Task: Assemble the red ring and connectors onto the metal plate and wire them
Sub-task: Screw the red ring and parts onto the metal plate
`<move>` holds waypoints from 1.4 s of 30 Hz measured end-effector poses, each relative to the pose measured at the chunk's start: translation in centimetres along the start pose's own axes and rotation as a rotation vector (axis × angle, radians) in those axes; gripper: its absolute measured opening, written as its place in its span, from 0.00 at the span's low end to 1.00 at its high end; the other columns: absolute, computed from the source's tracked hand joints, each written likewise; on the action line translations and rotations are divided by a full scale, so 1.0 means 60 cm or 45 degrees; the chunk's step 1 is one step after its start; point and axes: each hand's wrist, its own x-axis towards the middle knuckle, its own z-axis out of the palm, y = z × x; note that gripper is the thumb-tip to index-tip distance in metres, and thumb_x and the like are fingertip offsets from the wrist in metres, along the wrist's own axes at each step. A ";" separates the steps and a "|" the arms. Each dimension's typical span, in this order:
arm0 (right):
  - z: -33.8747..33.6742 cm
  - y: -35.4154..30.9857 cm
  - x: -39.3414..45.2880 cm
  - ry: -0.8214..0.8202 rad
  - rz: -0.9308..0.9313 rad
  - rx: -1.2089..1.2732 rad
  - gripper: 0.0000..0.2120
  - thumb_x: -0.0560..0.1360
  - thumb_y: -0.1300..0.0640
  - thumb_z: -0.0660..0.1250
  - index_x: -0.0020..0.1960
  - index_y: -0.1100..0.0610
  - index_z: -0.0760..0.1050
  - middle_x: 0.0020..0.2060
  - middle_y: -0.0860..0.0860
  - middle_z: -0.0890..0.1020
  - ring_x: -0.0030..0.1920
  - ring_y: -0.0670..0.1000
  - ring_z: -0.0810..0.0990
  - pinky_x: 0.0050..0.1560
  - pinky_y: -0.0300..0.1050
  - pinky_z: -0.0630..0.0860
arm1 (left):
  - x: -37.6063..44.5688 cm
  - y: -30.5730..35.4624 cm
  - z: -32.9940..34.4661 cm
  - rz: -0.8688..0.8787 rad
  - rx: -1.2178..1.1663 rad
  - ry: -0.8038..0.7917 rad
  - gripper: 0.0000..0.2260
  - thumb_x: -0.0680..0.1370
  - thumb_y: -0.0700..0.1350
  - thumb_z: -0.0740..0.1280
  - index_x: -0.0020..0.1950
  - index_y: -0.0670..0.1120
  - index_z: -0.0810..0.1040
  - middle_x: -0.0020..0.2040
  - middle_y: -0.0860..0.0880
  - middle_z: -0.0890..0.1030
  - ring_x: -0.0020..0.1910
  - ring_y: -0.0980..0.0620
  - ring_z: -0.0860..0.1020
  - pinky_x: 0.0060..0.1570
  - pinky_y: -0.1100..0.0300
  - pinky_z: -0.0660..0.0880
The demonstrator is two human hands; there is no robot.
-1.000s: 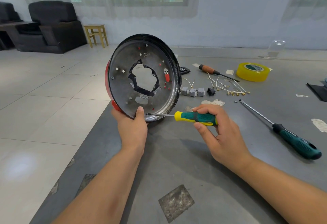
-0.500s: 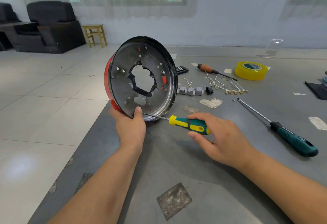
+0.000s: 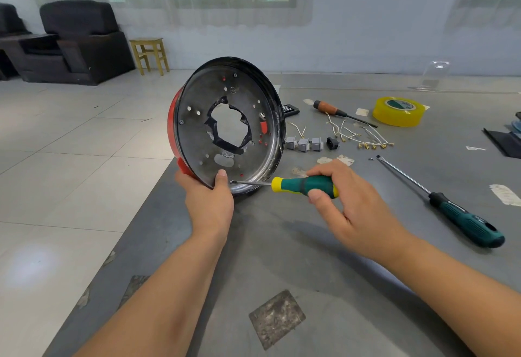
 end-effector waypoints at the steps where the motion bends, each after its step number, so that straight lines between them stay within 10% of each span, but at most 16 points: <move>1: 0.001 -0.004 0.002 0.057 0.020 -0.051 0.15 0.82 0.43 0.56 0.61 0.49 0.74 0.44 0.46 0.80 0.41 0.49 0.78 0.43 0.46 0.75 | 0.000 -0.002 0.000 0.006 0.004 -0.008 0.26 0.81 0.43 0.70 0.70 0.63 0.62 0.48 0.67 0.80 0.49 0.65 0.80 0.61 0.46 0.81; 4: 0.002 -0.014 0.007 0.101 0.179 -0.098 0.19 0.79 0.34 0.48 0.57 0.42 0.71 0.31 0.46 0.81 0.32 0.49 0.80 0.38 0.54 0.78 | -0.002 -0.003 0.000 0.057 0.064 -0.035 0.26 0.81 0.44 0.70 0.66 0.66 0.59 0.45 0.75 0.79 0.44 0.76 0.78 0.55 0.59 0.76; 9: -0.010 -0.007 0.007 -0.067 0.145 0.118 0.12 0.79 0.46 0.57 0.62 0.40 0.62 0.42 0.42 0.75 0.37 0.47 0.75 0.37 0.37 0.68 | -0.001 -0.004 0.001 0.050 0.015 -0.010 0.27 0.81 0.44 0.70 0.71 0.64 0.61 0.49 0.67 0.78 0.43 0.77 0.77 0.53 0.62 0.73; 12: -0.008 -0.006 0.007 -0.068 0.140 0.098 0.06 0.84 0.43 0.55 0.59 0.41 0.66 0.44 0.43 0.83 0.39 0.46 0.80 0.44 0.43 0.76 | 0.000 -0.006 0.001 0.056 0.031 -0.012 0.28 0.81 0.44 0.70 0.73 0.63 0.60 0.49 0.68 0.78 0.43 0.78 0.77 0.52 0.64 0.73; 16: -0.007 -0.013 0.012 0.018 0.285 -0.142 0.24 0.77 0.27 0.46 0.52 0.44 0.67 0.30 0.46 0.83 0.31 0.45 0.81 0.41 0.54 0.80 | 0.000 -0.004 0.001 0.043 0.057 -0.016 0.26 0.81 0.44 0.70 0.66 0.66 0.60 0.48 0.69 0.78 0.44 0.73 0.79 0.56 0.58 0.76; 22: -0.026 -0.013 0.014 -0.194 0.162 0.178 0.13 0.81 0.44 0.56 0.65 0.37 0.61 0.56 0.35 0.79 0.47 0.48 0.80 0.47 0.47 0.76 | -0.003 -0.004 0.000 0.063 0.056 -0.034 0.27 0.82 0.44 0.70 0.73 0.62 0.60 0.49 0.68 0.77 0.42 0.78 0.77 0.49 0.66 0.72; 27: -0.015 -0.023 0.020 0.053 0.319 -0.055 0.21 0.79 0.30 0.49 0.52 0.45 0.69 0.31 0.43 0.84 0.33 0.46 0.83 0.43 0.55 0.80 | -0.009 -0.001 0.000 0.086 0.085 -0.053 0.28 0.81 0.44 0.70 0.75 0.60 0.61 0.49 0.70 0.78 0.45 0.75 0.78 0.51 0.65 0.72; 33: -0.037 -0.021 0.027 -0.177 0.130 0.228 0.14 0.82 0.48 0.57 0.67 0.41 0.61 0.61 0.40 0.78 0.52 0.48 0.80 0.54 0.56 0.78 | -0.011 0.002 0.002 0.083 0.118 -0.047 0.25 0.82 0.45 0.70 0.71 0.62 0.60 0.50 0.68 0.76 0.47 0.72 0.78 0.44 0.73 0.69; 38: -0.018 -0.032 0.030 0.142 0.303 -0.242 0.28 0.78 0.29 0.47 0.53 0.51 0.70 0.29 0.49 0.81 0.34 0.56 0.81 0.38 0.55 0.77 | -0.013 0.004 0.002 0.065 0.141 -0.056 0.23 0.82 0.45 0.70 0.64 0.64 0.60 0.49 0.68 0.76 0.43 0.74 0.77 0.49 0.66 0.72; 42: -0.028 -0.027 0.031 0.010 0.189 -0.148 0.18 0.81 0.35 0.50 0.64 0.44 0.63 0.43 0.38 0.77 0.39 0.47 0.77 0.37 0.50 0.72 | -0.010 0.001 0.002 0.048 0.118 -0.046 0.25 0.82 0.45 0.70 0.71 0.61 0.61 0.50 0.68 0.76 0.44 0.75 0.78 0.51 0.65 0.73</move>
